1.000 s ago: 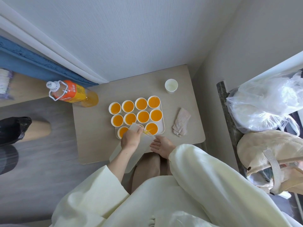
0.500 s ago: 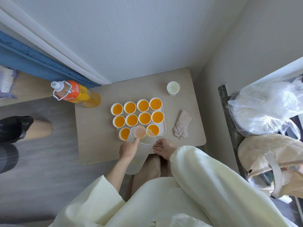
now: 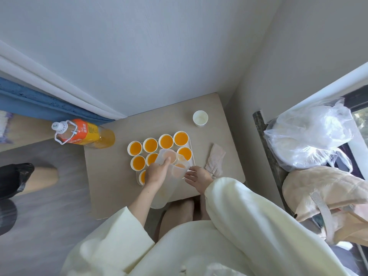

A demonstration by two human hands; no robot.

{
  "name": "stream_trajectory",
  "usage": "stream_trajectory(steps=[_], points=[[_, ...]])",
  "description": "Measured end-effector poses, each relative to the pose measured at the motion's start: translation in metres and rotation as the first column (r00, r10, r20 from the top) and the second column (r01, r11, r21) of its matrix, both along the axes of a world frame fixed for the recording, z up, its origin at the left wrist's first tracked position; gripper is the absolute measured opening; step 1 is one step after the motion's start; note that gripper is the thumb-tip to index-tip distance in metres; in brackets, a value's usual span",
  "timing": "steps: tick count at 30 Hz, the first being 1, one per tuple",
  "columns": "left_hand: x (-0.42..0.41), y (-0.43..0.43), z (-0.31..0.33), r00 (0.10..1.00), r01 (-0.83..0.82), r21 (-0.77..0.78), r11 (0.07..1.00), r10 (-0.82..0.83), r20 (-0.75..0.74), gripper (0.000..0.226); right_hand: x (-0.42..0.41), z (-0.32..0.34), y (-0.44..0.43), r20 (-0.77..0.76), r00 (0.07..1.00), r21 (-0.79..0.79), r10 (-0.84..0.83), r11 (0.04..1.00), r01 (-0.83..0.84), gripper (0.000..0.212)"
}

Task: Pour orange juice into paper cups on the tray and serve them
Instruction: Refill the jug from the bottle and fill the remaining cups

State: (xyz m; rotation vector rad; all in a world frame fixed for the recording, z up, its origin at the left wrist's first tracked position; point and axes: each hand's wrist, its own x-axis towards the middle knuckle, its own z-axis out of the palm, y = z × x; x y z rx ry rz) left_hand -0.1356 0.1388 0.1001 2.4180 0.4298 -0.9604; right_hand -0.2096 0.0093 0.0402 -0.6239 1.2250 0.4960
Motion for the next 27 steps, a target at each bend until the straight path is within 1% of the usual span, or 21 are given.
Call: stream_trajectory(steps=[3, 8, 16, 27], points=[[0.009, -0.009, -0.001, 0.999, 0.049, 0.045, 0.998, -0.049, -0.004, 0.053, 0.003, 0.0, -0.004, 0.0, 1.0, -0.002, -0.015, 1.0, 0.015, 0.019], [0.018, -0.02, -0.003, 0.996, 0.094, 0.058, 0.994, -0.094, 0.008, 0.047, 0.007, -0.002, -0.012, 0.001, 0.999, 0.014, -0.043, 0.999, 0.043, 0.022], [0.026, -0.032, -0.01, 0.995, 0.098, 0.103, 0.99, -0.099, -0.002, 0.048, 0.012, -0.005, -0.018, 0.005, 1.0, 0.048, -0.018, 0.999, 0.017, 0.03], [0.03, -0.035, -0.017, 0.992, 0.127, 0.153, 0.98, -0.127, -0.011, 0.052, 0.013, -0.005, -0.022, -0.002, 1.0, 0.062, -0.001, 0.998, 0.002, 0.028]])
